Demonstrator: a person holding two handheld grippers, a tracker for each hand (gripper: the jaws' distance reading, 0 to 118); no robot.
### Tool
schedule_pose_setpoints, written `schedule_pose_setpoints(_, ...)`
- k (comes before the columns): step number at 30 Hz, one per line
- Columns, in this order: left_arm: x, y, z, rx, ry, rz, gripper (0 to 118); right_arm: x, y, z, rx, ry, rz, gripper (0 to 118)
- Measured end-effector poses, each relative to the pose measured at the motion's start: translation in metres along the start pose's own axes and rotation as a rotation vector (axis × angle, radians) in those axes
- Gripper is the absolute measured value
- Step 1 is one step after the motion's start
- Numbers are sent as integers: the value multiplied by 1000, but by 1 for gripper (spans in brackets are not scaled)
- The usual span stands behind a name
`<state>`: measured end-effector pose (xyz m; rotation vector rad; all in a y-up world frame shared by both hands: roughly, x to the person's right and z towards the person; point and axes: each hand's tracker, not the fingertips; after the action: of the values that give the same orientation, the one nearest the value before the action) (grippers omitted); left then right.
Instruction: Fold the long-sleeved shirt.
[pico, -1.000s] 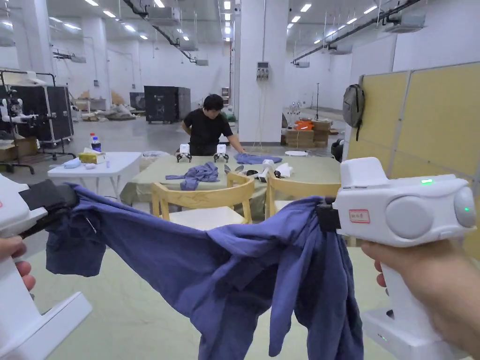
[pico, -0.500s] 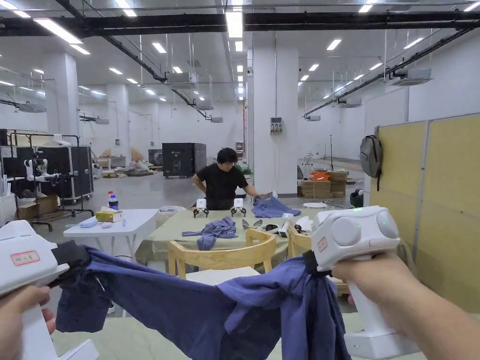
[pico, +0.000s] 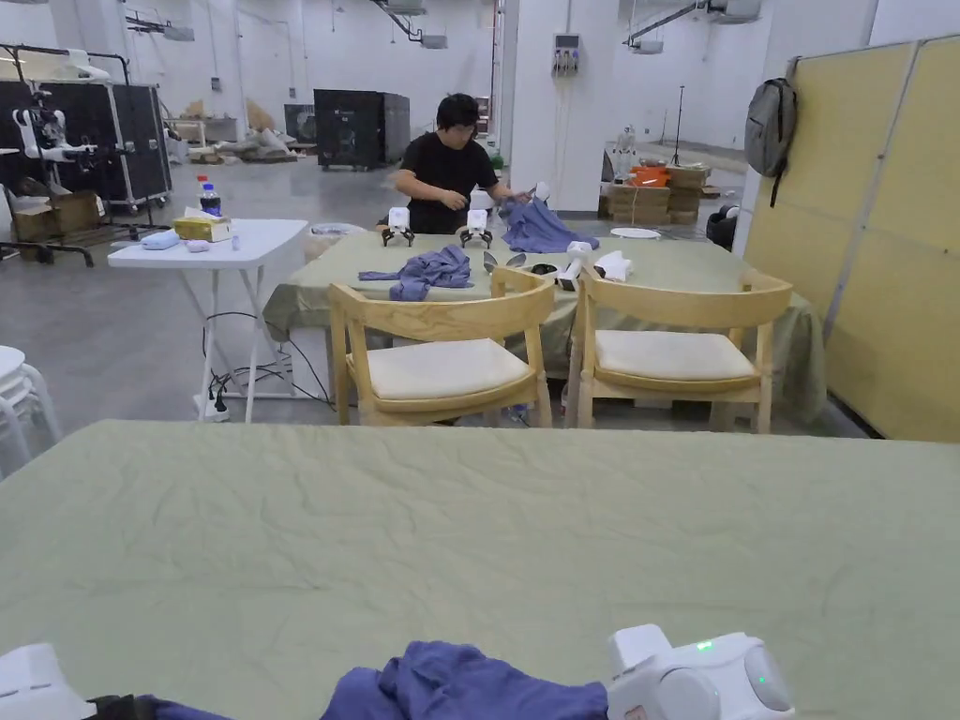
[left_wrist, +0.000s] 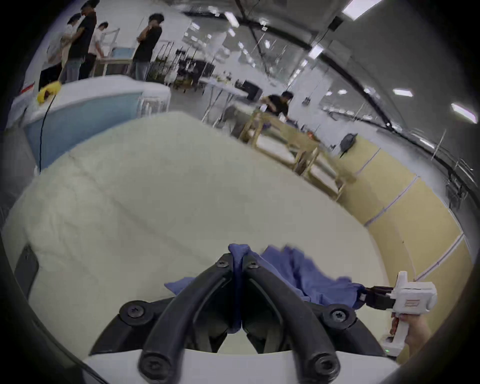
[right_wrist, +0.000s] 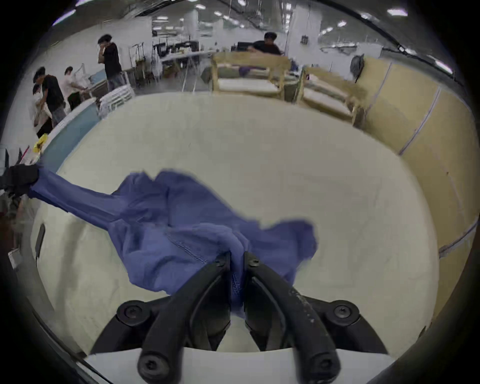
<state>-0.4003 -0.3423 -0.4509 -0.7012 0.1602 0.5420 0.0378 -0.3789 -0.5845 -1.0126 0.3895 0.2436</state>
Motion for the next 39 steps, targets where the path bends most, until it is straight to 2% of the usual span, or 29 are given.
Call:
schedule_pose_setpoints(3, -36, -37, 34, -31, 8, -20, 3, -16, -60, 31, 6, 19, 80, 11)
schedule_pose_setpoints(7, -58, -90, 91, -106, 28, 15, 3, -29, -124, 66, -7, 47, 75, 11)
schedule_pose_setpoints(10, -73, -123, 122, -151, 22, 19, 3, -41, -167, 88, -95, 62, 68, 11)
schedule_pose_setpoints(14, -74, -159, 150, -201, 45, 8, 3, -57, -204, 105, -160, 51, 105, 11)
schedule_pose_setpoints(15, -77, -164, 152, -212, 45, 17, 4, -57, -209, 108, -158, 49, 92, 16)
schedule_pose_setpoints(16, -77, -168, 154, -220, 32, 25, 11, -55, -212, 111, -169, 54, 62, 27)
schedule_pose_setpoints(17, -82, -171, 157, -224, 11, 29, 30, -52, -215, 117, -165, 61, 37, 54)
schedule_pose_setpoints(18, -77, -172, 163, -196, 21, 9, 83, -47, -217, 125, -121, 49, 8, 99)
schedule_pose_setpoints(19, -71, -171, 169, -147, 65, -36, 118, -45, -219, 134, -65, 41, -20, 118)
schedule_pose_setpoints(20, -65, -172, 177, -95, 90, -55, 118, -43, -223, 148, 20, 41, -45, 115)
schedule_pose_setpoints(21, -54, -170, 185, 10, 21, -53, 114, -43, -221, 165, 94, 55, -62, 110)
schedule_pose_setpoints(23, -38, -170, 191, 23, 17, -86, 115, -41, -224, 188, 122, 36, -131, 113)
schedule_pose_setpoints(24, -30, -171, 192, 12, 7, -90, 115, -41, -226, 198, 137, 39, -173, 110)
schedule_pose_setpoints(25, -23, -174, 205, -32, -11, -86, 109, -42, -229, 205, 152, 52, -194, 98)
schedule_pose_setpoints(26, -15, -176, 210, -99, -39, -92, 85, -42, -235, 209, 184, 68, -206, 68)
schedule_pose_setpoints(27, -8, -181, 210, -128, -69, -99, 14, -45, -239, 214, 212, 74, -216, 3)
schedule_pose_setpoints(28, 2, -183, 208, -122, -63, -116, 0, -48, -242, 216, 211, 52, -225, 3)
schedule_pose_setpoints(29, -1, -188, 206, -104, -15, -153, 2, -52, -246, 218, 208, 49, -246, 4)
schedule_pose_setpoints(30, 4, -189, 202, -102, -31, -152, 4, -53, -251, 218, 208, 32, -285, 3)
schedule_pose_setpoints(33, 27, -183, 177, -140, -171, -130, 2, -57, -255, 215, 206, 122, -310, 3)
schedule_pose_setpoints(34, 35, -182, 164, -146, -169, -127, 6, -54, -259, 209, 200, 135, -328, 3)
schedule_pose_setpoints(35, 47, -182, 145, -143, -152, -132, 16, -52, -260, 205, 191, 143, -328, 3)
schedule_pose_setpoints(38, 80, -186, 77, -191, -59, -197, 116, -51, -257, 195, 178, 144, -312, 3)
schedule_pose_setpoints(39, 90, -188, 55, -168, -74, -182, 116, -50, -255, 192, 173, 141, -313, 3)
